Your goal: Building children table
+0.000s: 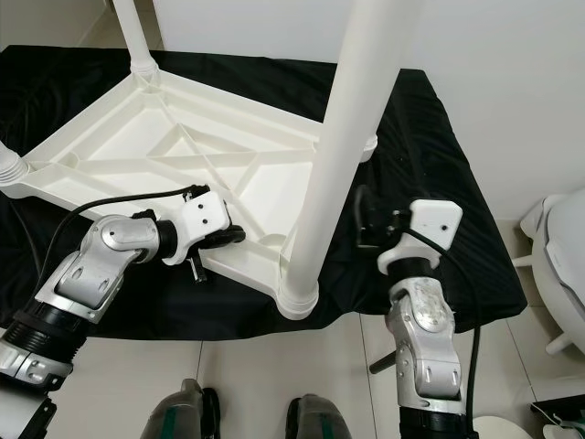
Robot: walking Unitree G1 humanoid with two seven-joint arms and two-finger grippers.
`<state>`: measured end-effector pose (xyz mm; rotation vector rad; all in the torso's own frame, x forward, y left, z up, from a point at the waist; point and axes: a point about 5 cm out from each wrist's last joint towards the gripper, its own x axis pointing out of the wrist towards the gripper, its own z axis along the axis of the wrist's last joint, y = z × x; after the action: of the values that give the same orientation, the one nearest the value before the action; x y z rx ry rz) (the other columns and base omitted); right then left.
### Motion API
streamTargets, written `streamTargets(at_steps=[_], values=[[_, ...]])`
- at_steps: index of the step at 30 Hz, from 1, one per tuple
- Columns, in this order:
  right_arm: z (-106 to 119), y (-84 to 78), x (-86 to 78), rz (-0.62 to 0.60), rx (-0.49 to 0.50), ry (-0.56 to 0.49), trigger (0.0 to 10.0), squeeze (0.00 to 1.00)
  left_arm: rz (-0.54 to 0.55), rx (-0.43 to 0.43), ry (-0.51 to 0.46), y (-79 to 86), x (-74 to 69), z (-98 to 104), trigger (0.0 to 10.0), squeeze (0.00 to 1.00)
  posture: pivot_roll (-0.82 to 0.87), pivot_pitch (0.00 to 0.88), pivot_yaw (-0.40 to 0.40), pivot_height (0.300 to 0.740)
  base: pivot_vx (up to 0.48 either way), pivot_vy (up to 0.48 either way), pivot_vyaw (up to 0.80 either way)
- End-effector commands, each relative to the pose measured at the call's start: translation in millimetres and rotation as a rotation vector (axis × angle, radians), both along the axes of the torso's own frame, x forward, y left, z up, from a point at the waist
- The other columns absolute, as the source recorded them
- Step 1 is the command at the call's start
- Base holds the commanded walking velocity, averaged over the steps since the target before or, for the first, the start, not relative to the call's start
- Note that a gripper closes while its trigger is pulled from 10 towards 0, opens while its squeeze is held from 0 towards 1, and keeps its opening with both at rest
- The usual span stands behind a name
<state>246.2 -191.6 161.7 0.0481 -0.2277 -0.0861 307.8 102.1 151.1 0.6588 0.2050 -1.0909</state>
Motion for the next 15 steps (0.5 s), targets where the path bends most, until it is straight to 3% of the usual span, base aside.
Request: streamTargets(at_steps=[1, 3, 4, 10, 15], values=[[-3.6, 1.2, -1.7, -0.012, 0.006, 0.019, 10.0, 0.0, 0.276, 0.023, -0.099, 13.1, 15.4, -10.8, 8.6, 0.0, -0.11, 0.095, -0.019, 0.74, 0.0, 0.0, 0.0], [-3.6, 1.2, -1.7, -0.012, 0.006, 0.019, 10.0, 0.0, 0.276, 0.023, -0.099, 13.1, 15.4, -10.8, 8.6, 0.0, -0.11, 0.095, -0.019, 0.74, 0.0, 0.0, 0.0], [-3.7, 3.1, -2.1, -0.001, 0.018, 0.016, 10.0, 0.0, 0.32, 0.015, -0.111, 14.0, 20.5, -9.8, 10.0, 0.0, -0.11, 0.098, -0.018, 0.74, 0.0, 0.0, 0.0], [-3.1, 6.3, -3.6, 0.019, 0.015, 0.01, 10.0, 0.0, 0.394, -0.004, -0.134, 17.1, 29.3, -6.2, 10.0, 0.0, -0.11, 0.101, -0.017, 0.74, 0.0, 0.0, 0.0], [-6.0, 5.9, -5.7, 0.016, -0.001, 0.019, 10.0, 0.0, 0.531, -0.061, -0.183, 22.9, 43.8, 3.1, 10.0, 0.0, -0.11, 0.101, -0.018, 0.74, 0.0, 0.0, 0.0]])
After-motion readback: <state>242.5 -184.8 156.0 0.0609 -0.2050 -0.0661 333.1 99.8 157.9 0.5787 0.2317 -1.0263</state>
